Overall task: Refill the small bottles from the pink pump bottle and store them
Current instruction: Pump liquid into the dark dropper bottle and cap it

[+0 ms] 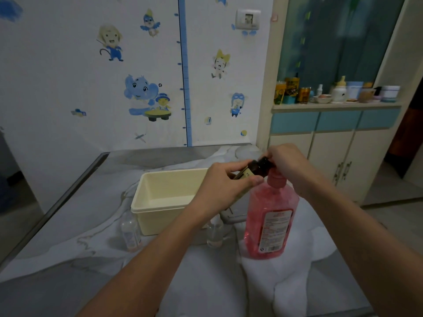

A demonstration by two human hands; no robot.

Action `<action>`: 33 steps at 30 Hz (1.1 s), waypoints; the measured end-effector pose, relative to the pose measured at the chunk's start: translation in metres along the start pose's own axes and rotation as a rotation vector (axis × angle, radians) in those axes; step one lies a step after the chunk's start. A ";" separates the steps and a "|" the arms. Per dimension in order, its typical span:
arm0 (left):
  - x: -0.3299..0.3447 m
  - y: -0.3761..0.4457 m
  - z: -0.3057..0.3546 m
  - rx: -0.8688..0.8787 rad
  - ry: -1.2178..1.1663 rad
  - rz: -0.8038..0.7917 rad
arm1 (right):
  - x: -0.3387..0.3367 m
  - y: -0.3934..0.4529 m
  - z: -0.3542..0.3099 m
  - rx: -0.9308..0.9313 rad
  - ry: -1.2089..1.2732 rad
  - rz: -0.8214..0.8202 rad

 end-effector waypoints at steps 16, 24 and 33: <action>-0.001 0.002 -0.006 -0.010 -0.040 0.023 | 0.004 -0.002 0.000 -0.007 0.059 -0.048; 0.003 0.000 -0.014 -0.020 -0.021 0.010 | 0.009 -0.001 -0.004 0.038 -0.076 -0.013; 0.000 0.002 -0.009 -0.021 -0.056 0.024 | -0.001 -0.001 -0.002 0.021 -0.016 0.038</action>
Point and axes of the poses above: each hand's wrist, its own y-axis towards the middle knuckle, its own x-axis out of the palm, z = x × y, the point moved 9 cm from there along y, towards the middle knuckle, and after that the axes turned 15 degrees about -z, right-handed, at the moved point
